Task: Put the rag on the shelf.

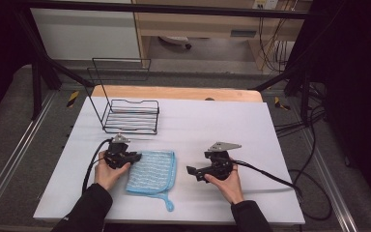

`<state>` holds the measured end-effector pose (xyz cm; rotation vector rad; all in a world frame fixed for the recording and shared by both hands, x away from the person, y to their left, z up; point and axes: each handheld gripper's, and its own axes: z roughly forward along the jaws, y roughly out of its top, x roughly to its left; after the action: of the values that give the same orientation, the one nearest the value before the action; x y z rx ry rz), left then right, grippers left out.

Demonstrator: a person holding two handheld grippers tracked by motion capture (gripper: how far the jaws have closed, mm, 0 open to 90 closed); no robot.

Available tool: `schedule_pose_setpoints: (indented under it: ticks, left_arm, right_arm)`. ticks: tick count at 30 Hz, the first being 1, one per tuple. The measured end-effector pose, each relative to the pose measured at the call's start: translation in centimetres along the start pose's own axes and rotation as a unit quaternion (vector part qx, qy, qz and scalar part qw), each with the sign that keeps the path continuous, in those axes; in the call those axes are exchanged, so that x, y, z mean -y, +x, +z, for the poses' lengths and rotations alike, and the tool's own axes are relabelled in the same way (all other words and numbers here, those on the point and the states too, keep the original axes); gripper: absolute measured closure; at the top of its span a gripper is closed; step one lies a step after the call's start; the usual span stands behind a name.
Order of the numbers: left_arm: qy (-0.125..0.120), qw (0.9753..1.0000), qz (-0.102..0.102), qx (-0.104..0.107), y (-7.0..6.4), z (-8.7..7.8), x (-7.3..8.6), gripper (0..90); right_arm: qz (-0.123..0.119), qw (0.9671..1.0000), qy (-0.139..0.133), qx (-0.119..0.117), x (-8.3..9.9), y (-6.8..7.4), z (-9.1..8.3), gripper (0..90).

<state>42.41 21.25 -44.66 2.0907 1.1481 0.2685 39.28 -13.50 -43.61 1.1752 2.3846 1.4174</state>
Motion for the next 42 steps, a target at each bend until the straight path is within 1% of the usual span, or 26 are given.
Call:
schedule_pose_setpoints:
  ticks: [3, 5, 7, 8, 9, 10, 12, 13, 14, 16, 18, 20, 21, 24, 25, 27, 30, 31, 32, 34, 39, 42]
  left_arm:
    - [0.000, 0.9999, 0.008, -0.007, -0.2, 0.0, 0.0, 77.6]
    - [-0.001, 0.9999, 0.009, -0.007, -0.2, 0.0, 0.0, 77.5]
    - [-0.001, 0.9999, 0.007, -0.008, -0.2, 0.0, 0.1, 77.5]
    - [-0.001, 0.9999, 0.008, -0.007, -0.2, 0.0, 0.0, 77.6]
    - [-0.001, 0.9999, 0.009, -0.008, -0.2, 0.0, 0.0, 77.5]
    - [-0.001, 0.9999, 0.010, -0.008, -0.2, 0.0, 0.1, 77.5]
    - [-0.002, 0.9999, 0.010, -0.008, -0.2, 0.0, 0.1, 77.5]
    - [-0.002, 0.9999, 0.011, -0.007, -0.2, 0.0, 0.1, 77.6]
    - [-0.002, 0.9999, 0.011, -0.007, -0.2, 0.0, 0.1, 77.5]
    - [-0.002, 0.9999, 0.012, -0.007, -0.2, 0.0, 0.1, 77.6]
    - [-0.002, 0.9999, 0.012, -0.006, -0.2, 0.0, 0.1, 77.6]
    - [-0.002, 0.9999, 0.012, -0.005, -0.2, 0.0, 0.1, 77.5]
    - [-0.002, 0.9999, 0.012, -0.005, -0.1, 0.0, 0.1, 77.5]
    - [-0.001, 0.9999, 0.012, -0.003, -0.1, 0.0, 0.1, 77.6]
    - [-0.002, 0.9999, 0.012, -0.002, 0.0, 0.0, 0.1, 77.5]
    - [-0.002, 0.9999, 0.012, -0.002, 0.0, 0.0, 0.1, 77.5]
    - [-0.002, 0.9999, 0.010, 0.000, 0.0, 0.0, 0.1, 77.5]
    - [-0.003, 0.9999, 0.010, 0.000, 0.0, 0.0, 0.1, 77.5]
    - [-0.003, 0.9999, 0.010, 0.001, 0.0, 0.0, 0.1, 77.5]
    - [-0.003, 0.9999, 0.010, 0.002, 0.1, 0.0, 0.1, 77.5]
    - [-0.003, 0.9999, 0.009, 0.006, 0.2, 0.0, 0.1, 77.5]
    - [-0.004, 0.9999, 0.007, 0.008, 0.3, 0.0, 0.1, 77.5]
  right_arm:
    - [0.000, 0.9999, 0.011, 0.008, -0.5, 0.4, 1.2, 1.2]
    - [0.008, 0.9996, 0.021, 0.017, -1.0, 0.7, 2.1, 1.8]
    - [0.005, 0.9997, 0.019, 0.013, -1.4, 1.0, 2.8, 3.8]
    - [0.008, 0.9998, 0.016, 0.011, -1.7, 1.3, 3.1, 4.8]
    - [0.007, 0.9999, 0.011, 0.008, -2.3, 1.7, 3.8, 8.3]
    - [0.007, 0.9999, 0.011, 0.008, -2.3, 1.7, 3.8, 8.3]
    - [0.017, 0.9998, 0.009, 0.004, -2.8, 1.9, 4.6, 11.5]
    - [0.019, 0.9998, 0.010, 0.001, -3.0, 2.1, 5.0, 13.6]
    - [0.017, 0.9998, 0.010, 0.000, -3.1, 2.1, 5.5, 17.0]
    - [0.017, 0.9997, 0.019, 0.003, -3.3, 2.3, 6.2, 22.5]
    - [0.018, 0.9995, 0.024, 0.003, -3.4, 2.2, 6.8, 30.9]
    - [0.019, 0.9992, 0.033, 0.009, -3.5, 2.1, 7.3, 36.0]
    - [0.019, 0.9991, 0.038, 0.009, -3.6, 2.1, 7.6, 39.5]
    - [0.020, 0.9988, 0.045, 0.008, -3.5, 2.0, 8.2, 45.7]
    - [0.024, 0.9986, 0.047, 0.007, -3.5, 2.0, 8.4, 47.1]
    - [0.024, 0.9983, 0.053, 0.004, -3.2, 2.0, 8.9, 52.4]
    - [0.023, 0.9984, 0.052, 0.005, -3.0, 2.0, 9.0, 55.0]
    - [0.028, 0.9982, 0.053, 0.001, -3.0, 2.1, 9.0, 57.7]
    - [0.032, 0.9980, 0.054, -0.003, -3.0, 2.1, 9.0, 58.4]
    - [0.033, 0.9979, 0.056, -0.005, -3.0, 2.2, 9.0, 61.2]
    - [0.047, 0.9967, 0.065, -0.013, -3.1, 2.1, 9.0, 67.7]
    - [0.054, 0.9961, 0.067, -0.018, -3.2, 2.1, 9.0, 74.3]
